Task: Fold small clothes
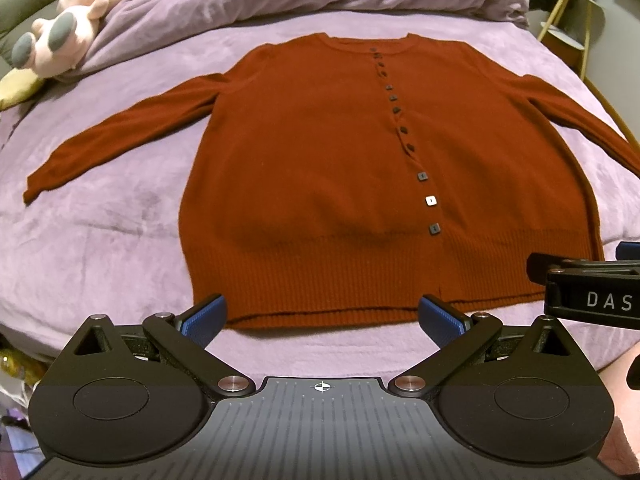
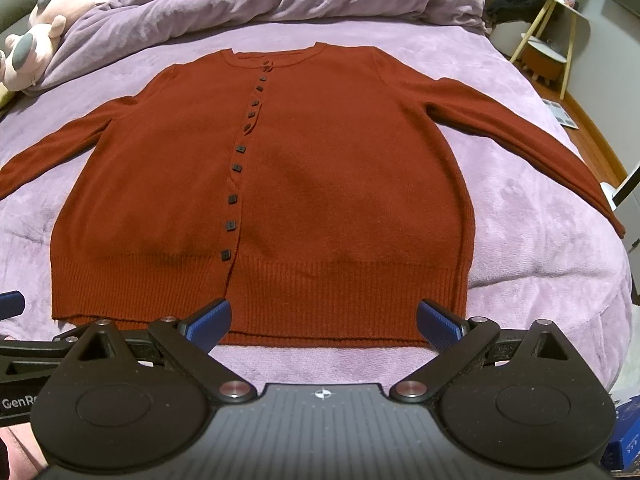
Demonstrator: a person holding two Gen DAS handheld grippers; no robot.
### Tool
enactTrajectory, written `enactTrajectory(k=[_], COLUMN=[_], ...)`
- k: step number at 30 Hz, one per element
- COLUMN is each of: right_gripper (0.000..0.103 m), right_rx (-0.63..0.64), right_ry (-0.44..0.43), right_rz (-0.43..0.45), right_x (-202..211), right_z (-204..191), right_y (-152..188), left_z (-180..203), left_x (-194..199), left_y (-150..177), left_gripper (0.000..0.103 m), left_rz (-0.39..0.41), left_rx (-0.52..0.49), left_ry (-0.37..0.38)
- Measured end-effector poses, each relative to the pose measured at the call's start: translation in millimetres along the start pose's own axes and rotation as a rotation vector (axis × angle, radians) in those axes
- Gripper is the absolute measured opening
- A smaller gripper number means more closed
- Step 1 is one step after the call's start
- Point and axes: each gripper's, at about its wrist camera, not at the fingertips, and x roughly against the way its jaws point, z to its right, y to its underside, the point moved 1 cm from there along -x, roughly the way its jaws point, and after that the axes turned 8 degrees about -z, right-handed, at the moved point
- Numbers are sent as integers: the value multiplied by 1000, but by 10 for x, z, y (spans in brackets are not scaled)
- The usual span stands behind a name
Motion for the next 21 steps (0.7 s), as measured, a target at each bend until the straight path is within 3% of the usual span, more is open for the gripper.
enactTrajectory(k=[21], right_gripper=[99], right_rx=[0], right_ry=[-8], right_rz=[8], right_x=[20], right_z=[-12], right_y=[6], left_z=[-20], left_x=[-6], left_y=[0], left_gripper=[103], left_rz=[-8], left_rx=[6], left_ry=[7])
